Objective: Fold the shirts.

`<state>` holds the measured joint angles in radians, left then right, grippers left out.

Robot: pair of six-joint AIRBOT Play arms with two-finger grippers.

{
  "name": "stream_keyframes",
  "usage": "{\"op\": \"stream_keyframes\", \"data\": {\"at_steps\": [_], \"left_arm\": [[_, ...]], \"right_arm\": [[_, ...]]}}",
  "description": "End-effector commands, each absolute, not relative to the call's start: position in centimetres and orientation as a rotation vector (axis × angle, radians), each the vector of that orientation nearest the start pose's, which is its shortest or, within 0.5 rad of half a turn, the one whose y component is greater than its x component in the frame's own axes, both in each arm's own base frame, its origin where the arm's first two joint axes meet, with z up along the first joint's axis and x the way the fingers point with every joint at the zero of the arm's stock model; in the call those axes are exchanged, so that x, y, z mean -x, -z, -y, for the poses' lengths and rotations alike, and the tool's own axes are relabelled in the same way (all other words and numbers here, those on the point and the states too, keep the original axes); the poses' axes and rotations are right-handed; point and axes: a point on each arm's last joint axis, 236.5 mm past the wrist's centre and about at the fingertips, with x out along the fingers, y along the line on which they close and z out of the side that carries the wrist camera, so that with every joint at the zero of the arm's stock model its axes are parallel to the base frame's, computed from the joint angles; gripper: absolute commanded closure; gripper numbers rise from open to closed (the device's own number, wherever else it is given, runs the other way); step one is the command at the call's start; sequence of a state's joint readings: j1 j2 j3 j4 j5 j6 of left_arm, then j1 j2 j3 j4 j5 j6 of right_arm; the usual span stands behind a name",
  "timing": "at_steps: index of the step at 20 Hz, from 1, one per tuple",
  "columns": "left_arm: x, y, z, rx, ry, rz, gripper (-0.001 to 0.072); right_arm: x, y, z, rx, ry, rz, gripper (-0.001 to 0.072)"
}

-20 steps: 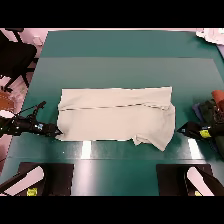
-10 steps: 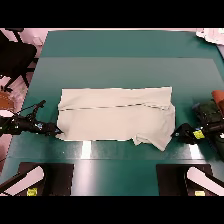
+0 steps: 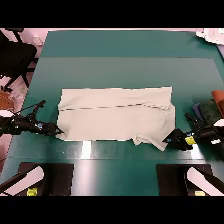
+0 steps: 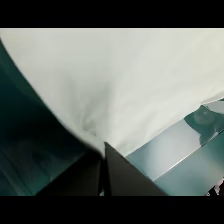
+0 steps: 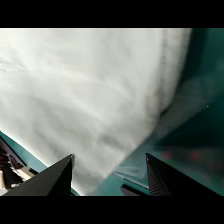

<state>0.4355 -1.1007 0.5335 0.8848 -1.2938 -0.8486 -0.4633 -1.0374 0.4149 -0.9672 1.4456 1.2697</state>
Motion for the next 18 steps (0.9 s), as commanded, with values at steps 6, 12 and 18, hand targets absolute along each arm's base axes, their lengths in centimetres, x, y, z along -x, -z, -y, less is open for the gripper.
{"op": "stream_keyframes", "data": {"at_steps": [6,12,18], "left_arm": [[-22.5,6.9,5.5,0.531,0.524,-1.4,0.0683],[-22.2,6.6,5.9,0.546,0.542,-1.406,0.0683],[-23.5,5.3,7.1,0.625,0.565,-1.344,0.0685]], "right_arm": [[-16.8,7.0,-8.5,-0.948,-0.294,-1.633,0.0206],[-18.0,6.1,-9.3,-1.009,-0.319,-1.587,0.0413],[-18.3,5.6,-9.6,-1.036,-0.336,-1.573,0.0688]]}}
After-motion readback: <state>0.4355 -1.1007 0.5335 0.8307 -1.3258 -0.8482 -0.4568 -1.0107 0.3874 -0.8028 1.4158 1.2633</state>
